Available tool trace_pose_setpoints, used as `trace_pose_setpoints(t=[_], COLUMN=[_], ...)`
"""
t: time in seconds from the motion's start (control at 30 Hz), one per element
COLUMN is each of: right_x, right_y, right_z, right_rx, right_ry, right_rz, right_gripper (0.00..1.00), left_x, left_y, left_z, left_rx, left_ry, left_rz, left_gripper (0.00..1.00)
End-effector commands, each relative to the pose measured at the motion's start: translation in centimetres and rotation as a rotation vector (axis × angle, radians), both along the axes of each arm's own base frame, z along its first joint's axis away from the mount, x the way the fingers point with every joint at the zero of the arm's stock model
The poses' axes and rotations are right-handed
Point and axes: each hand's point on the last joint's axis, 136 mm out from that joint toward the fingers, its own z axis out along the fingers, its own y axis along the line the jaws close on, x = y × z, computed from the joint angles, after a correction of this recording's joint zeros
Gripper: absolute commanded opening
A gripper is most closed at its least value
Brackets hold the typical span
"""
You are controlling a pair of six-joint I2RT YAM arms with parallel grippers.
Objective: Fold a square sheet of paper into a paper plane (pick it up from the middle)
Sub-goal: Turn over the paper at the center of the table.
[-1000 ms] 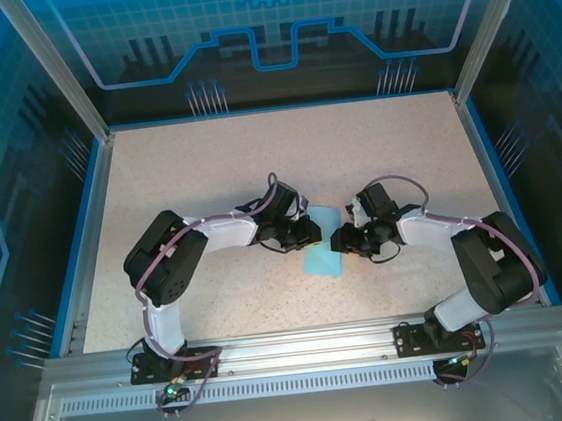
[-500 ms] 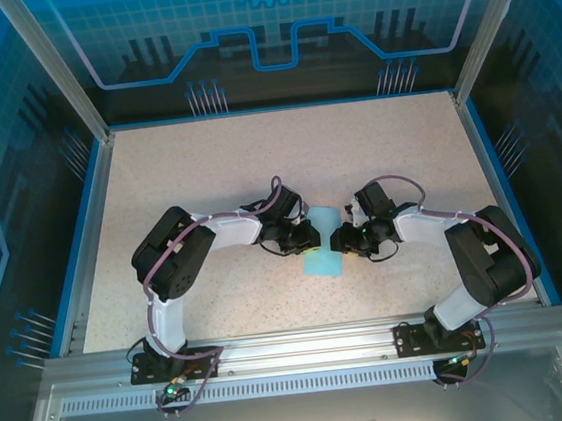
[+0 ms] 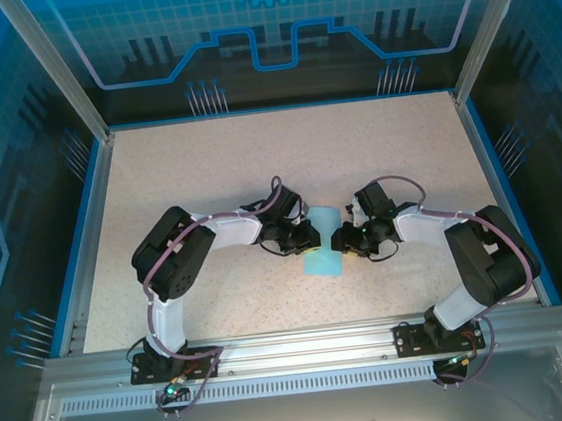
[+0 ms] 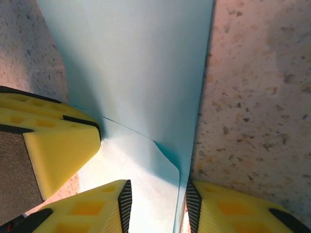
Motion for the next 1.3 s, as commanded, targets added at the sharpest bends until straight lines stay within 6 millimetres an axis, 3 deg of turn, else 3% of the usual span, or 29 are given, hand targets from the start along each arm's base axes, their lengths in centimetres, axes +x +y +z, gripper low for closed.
trace_pose_setpoints(t=[0.0, 0.37, 0.6, 0.83, 1.27], right_x=[0.8, 0.8, 0.0, -0.3, -0.4], right_y=[0.8, 0.9, 0.4, 0.6, 0.8], right_z=[1.2, 1.5, 0.7, 0.5, 0.9], right_rx=[0.054, 0.103, 0.084, 0.138, 0.167], right_ry=[-0.039, -0.053, -0.049, -0.053, -0.073], right_rz=[-0.005, -0.011, 0.018, 0.038, 0.075], right_gripper=[0.38, 0.38, 0.31, 0.3, 0.1], left_x=[-0.5, -0.5, -0.2, -0.3, 0.1], left_y=[-0.1, 0.1, 0.2, 0.3, 0.3], left_z=[-0.1, 0.2, 0.8, 1.0, 2.8], left_rx=[0.013, 0.018, 0.018, 0.019, -0.003], left_ry=[0.009, 0.0, -0.016, -0.019, -0.056], left_rz=[-0.025, -0.019, -0.009, -0.002, 0.014], left_gripper=[0.18, 0.18, 0.18, 0.18, 0.18])
